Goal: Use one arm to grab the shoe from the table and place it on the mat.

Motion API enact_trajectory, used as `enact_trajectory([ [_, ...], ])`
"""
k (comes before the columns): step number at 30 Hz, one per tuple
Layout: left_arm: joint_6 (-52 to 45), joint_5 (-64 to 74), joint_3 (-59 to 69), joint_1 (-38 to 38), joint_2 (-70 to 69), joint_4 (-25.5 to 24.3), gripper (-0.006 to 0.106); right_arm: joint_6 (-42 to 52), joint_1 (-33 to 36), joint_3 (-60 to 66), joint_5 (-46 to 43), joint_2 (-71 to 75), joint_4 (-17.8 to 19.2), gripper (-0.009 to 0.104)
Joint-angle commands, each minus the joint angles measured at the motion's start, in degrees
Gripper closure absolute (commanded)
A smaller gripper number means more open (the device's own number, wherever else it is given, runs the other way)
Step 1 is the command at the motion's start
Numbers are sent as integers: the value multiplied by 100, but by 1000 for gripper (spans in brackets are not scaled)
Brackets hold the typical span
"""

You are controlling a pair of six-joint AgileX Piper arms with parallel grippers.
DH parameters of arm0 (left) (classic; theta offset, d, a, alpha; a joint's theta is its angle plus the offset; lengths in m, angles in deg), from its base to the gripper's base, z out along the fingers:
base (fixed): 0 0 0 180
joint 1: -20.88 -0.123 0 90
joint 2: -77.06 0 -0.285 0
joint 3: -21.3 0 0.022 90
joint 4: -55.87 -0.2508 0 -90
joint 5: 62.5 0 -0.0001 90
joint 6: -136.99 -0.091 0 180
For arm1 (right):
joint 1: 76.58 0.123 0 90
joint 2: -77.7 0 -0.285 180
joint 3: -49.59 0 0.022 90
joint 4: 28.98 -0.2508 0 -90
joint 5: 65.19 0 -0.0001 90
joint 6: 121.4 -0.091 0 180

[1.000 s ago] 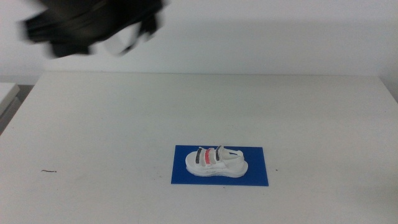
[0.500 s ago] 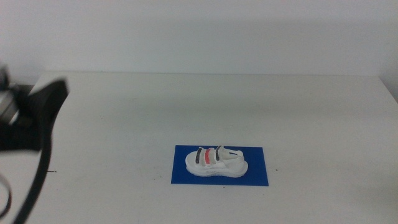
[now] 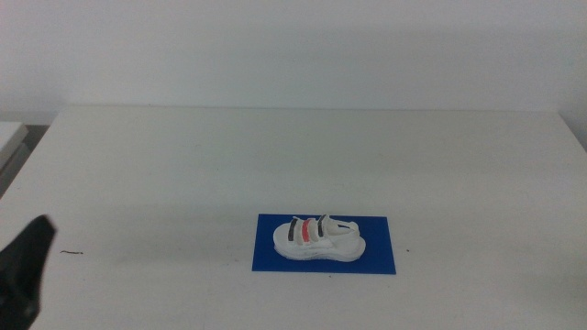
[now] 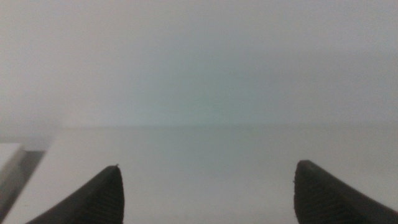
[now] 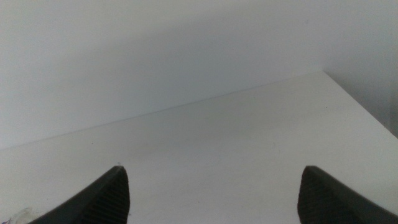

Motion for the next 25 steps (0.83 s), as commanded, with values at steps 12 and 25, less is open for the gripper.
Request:
enact_trajectory([
  [12, -44, -85, 896, -1529, -1528, 201, 7, 20, 10, 14, -49, 27, 42, 16],
  [25, -57, -109, 896, -1529, -1528, 46, 7, 20, 10, 14, -49, 27, 42, 16],
])
